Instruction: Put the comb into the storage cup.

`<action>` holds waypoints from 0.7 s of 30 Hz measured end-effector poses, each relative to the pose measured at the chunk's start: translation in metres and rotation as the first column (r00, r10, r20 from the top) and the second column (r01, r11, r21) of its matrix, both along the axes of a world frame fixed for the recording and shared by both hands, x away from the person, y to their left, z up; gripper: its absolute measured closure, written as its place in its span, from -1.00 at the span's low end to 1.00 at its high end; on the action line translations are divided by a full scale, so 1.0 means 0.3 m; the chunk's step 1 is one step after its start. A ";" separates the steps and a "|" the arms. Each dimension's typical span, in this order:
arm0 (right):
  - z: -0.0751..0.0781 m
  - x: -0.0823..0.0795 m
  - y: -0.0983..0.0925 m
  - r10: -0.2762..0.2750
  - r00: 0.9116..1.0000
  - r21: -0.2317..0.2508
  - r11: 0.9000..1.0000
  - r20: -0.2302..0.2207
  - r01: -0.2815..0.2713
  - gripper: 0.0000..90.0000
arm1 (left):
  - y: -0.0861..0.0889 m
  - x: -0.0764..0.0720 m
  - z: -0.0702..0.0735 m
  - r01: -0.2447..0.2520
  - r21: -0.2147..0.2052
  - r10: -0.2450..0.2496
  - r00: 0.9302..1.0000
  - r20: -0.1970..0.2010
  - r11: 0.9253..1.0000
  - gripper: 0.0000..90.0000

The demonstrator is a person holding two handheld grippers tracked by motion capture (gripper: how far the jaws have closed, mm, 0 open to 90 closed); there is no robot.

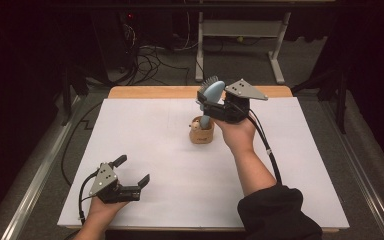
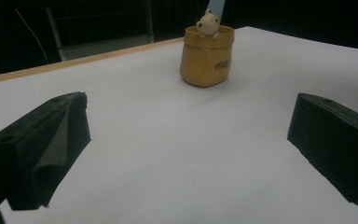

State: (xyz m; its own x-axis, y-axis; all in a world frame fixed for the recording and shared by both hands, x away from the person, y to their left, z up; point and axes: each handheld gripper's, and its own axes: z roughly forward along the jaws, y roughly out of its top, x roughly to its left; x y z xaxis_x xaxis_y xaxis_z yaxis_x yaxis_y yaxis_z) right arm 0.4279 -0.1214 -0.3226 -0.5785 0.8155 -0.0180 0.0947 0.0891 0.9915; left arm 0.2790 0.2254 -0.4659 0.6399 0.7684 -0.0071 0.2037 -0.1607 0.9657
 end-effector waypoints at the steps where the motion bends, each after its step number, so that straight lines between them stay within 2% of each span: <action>1: -0.003 0.002 0.002 0.000 1.000 -0.003 1.000 0.000 0.000 -0.54 | 0.001 0.000 0.000 0.001 0.000 -0.001 1.000 -0.003 1.000 -1.00; 21: -0.071 0.037 0.007 -0.014 0.999 -0.009 1.000 -0.049 0.013 -0.54 | -0.001 -0.001 0.000 0.004 -0.001 -0.004 1.000 -0.004 1.000 -1.00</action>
State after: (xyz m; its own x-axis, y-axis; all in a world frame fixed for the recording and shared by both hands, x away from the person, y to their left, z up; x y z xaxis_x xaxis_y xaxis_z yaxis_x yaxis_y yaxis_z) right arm 0.4390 -0.1194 -0.3438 -0.5678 0.8232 0.0032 0.1442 0.0956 0.9849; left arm 0.2787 0.2252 -0.4660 0.6431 0.7657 -0.0106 0.2068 -0.1603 0.9652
